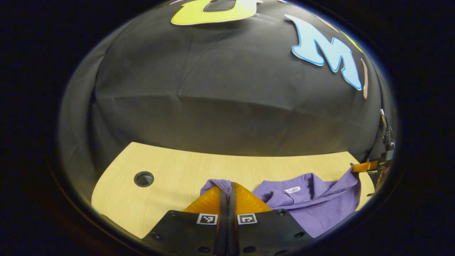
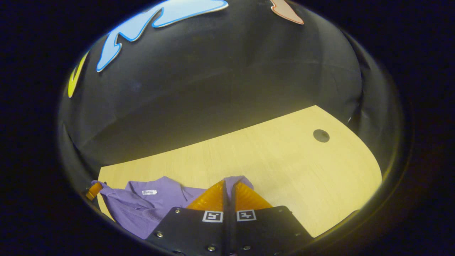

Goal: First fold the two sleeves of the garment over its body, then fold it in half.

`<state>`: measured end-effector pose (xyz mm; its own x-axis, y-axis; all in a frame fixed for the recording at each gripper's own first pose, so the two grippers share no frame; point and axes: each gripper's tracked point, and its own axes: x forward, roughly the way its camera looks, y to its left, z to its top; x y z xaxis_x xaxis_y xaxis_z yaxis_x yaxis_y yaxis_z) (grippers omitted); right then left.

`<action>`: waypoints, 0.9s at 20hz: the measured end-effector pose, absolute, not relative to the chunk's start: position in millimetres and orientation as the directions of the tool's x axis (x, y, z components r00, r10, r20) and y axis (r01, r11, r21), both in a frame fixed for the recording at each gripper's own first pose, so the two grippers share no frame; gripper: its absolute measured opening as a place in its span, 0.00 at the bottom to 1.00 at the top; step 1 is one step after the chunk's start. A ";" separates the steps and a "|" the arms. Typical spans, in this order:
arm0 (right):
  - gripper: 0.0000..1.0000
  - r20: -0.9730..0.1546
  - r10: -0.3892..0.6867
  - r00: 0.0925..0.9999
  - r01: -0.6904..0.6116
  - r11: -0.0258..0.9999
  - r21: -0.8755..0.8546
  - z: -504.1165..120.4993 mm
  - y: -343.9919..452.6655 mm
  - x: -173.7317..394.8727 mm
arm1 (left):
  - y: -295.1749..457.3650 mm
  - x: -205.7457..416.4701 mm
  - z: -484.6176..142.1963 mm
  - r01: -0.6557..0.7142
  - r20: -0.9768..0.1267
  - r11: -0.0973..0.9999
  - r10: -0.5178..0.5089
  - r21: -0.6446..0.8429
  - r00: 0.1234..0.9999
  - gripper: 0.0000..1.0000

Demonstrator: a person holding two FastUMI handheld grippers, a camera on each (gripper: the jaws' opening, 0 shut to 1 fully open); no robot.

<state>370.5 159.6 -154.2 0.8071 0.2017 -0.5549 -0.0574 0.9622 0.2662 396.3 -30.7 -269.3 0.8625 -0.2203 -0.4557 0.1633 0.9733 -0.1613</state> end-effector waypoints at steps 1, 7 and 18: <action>0.00 -0.555 0.199 0.808 -0.054 0.962 0.266 -156.8 161.1 375.1 | -30.1 399.7 -271.0 0.161 -0.451 0.975 -0.214 -0.154 0.866 0.05; 0.07 -0.539 0.184 0.822 -0.063 0.970 0.235 -156.1 163.9 382.7 | -32.0 405.4 -281.2 0.150 -0.463 0.981 -0.190 -0.122 0.866 0.08; 0.66 -0.471 0.194 0.861 -0.131 0.978 0.162 -112.4 159.6 357.1 | -37.1 386.2 -240.6 0.108 -0.440 0.977 -0.179 -0.182 0.880 0.82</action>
